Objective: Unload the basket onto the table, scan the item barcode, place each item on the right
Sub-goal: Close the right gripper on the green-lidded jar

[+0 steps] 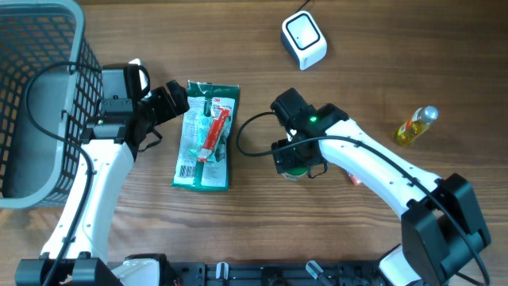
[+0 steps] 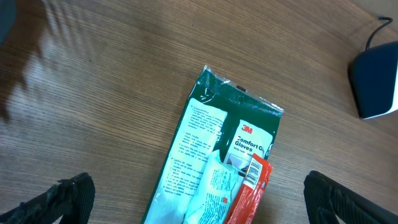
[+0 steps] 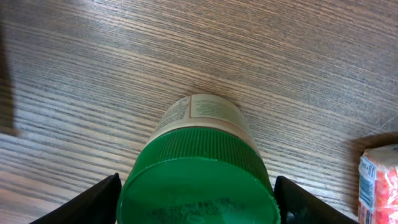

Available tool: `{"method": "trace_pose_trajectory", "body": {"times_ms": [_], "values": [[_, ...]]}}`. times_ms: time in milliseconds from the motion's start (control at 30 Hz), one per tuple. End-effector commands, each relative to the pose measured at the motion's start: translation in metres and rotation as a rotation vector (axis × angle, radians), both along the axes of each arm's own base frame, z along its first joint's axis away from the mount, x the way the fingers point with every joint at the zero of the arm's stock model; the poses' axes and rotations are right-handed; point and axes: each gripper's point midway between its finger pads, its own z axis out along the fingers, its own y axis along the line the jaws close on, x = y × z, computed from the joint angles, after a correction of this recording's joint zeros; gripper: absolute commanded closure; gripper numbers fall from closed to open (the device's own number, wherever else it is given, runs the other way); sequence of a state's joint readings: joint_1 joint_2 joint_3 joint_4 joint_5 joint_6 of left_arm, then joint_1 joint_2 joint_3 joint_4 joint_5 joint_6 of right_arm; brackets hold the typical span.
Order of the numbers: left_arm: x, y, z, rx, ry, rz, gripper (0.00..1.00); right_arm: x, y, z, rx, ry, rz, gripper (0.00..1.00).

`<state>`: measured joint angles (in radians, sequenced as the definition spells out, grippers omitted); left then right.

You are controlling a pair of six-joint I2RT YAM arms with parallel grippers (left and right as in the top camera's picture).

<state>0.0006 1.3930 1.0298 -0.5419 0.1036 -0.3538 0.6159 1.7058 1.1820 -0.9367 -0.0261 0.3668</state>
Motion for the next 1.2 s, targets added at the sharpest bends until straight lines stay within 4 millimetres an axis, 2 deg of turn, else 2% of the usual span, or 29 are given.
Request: {"method": "trace_pose_trajectory", "body": {"times_ms": [0,200,333,433,600,733,1167], "values": [[0.003,0.000,0.011,-0.005,-0.031,-0.007,0.00,-0.004,-0.002,-0.005,-0.001,0.021,-0.028,0.25],[0.003,0.000,0.011,-0.005,-0.031,-0.007,0.00,0.000,-0.007,-0.005,-0.031,-0.003,-0.031,0.36],[0.003,0.000,0.011,-0.005,-0.032,-0.007,0.00,0.003,-0.006,-0.005,-0.029,-0.015,-0.032,0.38],[0.003,0.000,0.011,-0.005,-0.031,-0.007,0.00,0.014,-0.003,-0.003,-0.021,-0.062,-0.035,0.42],[0.003,0.000,0.011,-0.005,-0.032,-0.007,0.00,0.037,-0.005,0.001,-0.047,-0.175,-0.051,0.43],[0.003,0.000,0.011,-0.005,-0.032,-0.007,0.00,0.048,-0.005,0.004,-0.054,-0.226,-0.048,0.43],[0.003,0.000,0.011,-0.005,-0.031,-0.007,0.00,0.049,-0.004,0.005,-0.050,-0.231,-0.049,0.42]]}}
